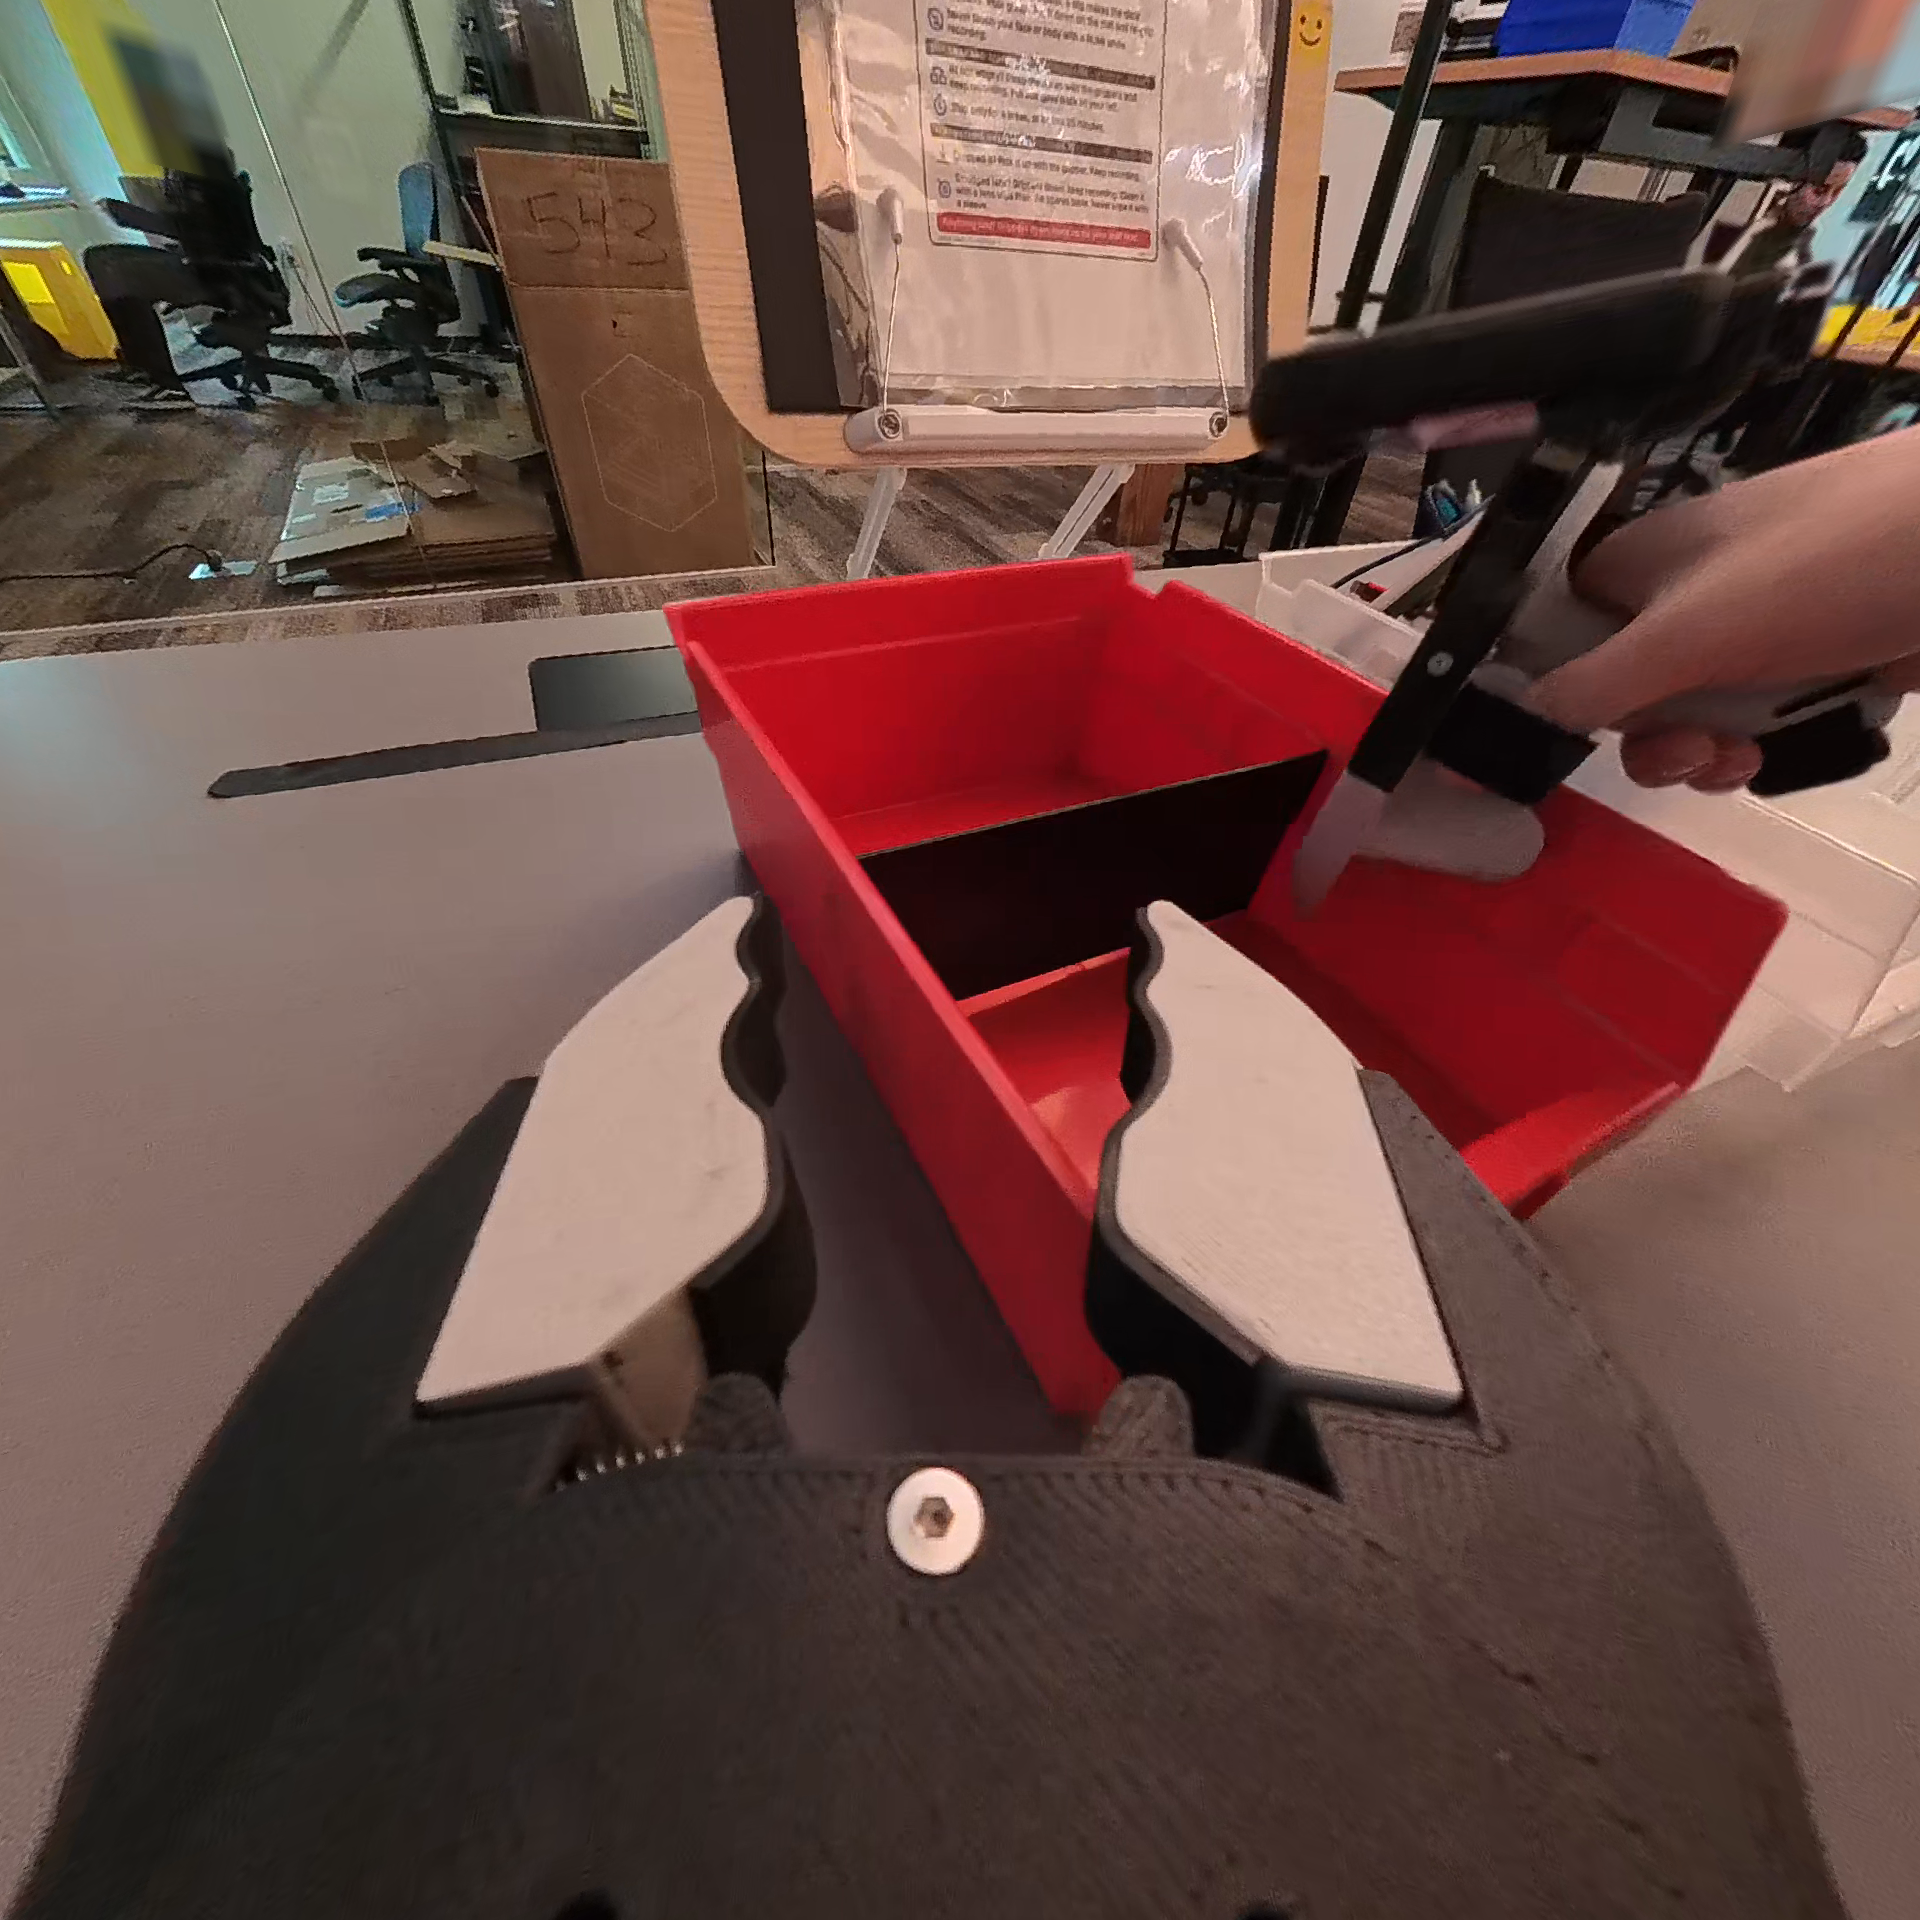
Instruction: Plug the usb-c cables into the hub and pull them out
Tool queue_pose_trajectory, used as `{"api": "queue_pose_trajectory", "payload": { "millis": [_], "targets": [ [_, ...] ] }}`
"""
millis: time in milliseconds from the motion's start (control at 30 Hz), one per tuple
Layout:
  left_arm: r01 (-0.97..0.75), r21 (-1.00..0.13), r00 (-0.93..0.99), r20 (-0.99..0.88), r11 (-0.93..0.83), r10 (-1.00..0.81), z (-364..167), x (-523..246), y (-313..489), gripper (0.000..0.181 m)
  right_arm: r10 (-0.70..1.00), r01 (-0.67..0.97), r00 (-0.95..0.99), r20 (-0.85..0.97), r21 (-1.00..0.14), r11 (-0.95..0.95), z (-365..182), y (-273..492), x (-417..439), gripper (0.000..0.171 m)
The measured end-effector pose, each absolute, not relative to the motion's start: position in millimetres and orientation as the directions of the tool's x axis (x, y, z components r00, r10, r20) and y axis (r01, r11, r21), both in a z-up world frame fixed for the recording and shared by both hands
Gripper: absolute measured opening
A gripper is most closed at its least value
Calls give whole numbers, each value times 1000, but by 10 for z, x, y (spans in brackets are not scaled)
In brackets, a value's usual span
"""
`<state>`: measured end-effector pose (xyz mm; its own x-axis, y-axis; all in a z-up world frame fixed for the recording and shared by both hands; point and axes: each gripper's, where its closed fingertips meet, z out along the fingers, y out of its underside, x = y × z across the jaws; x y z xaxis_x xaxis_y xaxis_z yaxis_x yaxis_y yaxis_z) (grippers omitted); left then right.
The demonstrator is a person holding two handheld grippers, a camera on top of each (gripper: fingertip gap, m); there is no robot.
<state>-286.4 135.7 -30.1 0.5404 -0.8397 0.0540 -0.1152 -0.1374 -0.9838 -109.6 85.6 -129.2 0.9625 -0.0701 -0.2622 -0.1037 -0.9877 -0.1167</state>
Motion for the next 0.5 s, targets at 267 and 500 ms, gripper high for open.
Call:
{"api": "queue_pose_trajectory", "payload": {
  "millis": [267, 500],
  "targets": [
    [-120, -983, 533, 52, -136, -844, -303, -2848, 1347, 61, -148, -124, 894, -423, 86, -989, -1488, 762, -1264, 34],
    [-9, -994, 583, 80, -105, -809, -137, -3004, 1432, 61, -94, -61, 903, -419, 90, -994, -1435, 914, -1385, 29]
  ]
}}
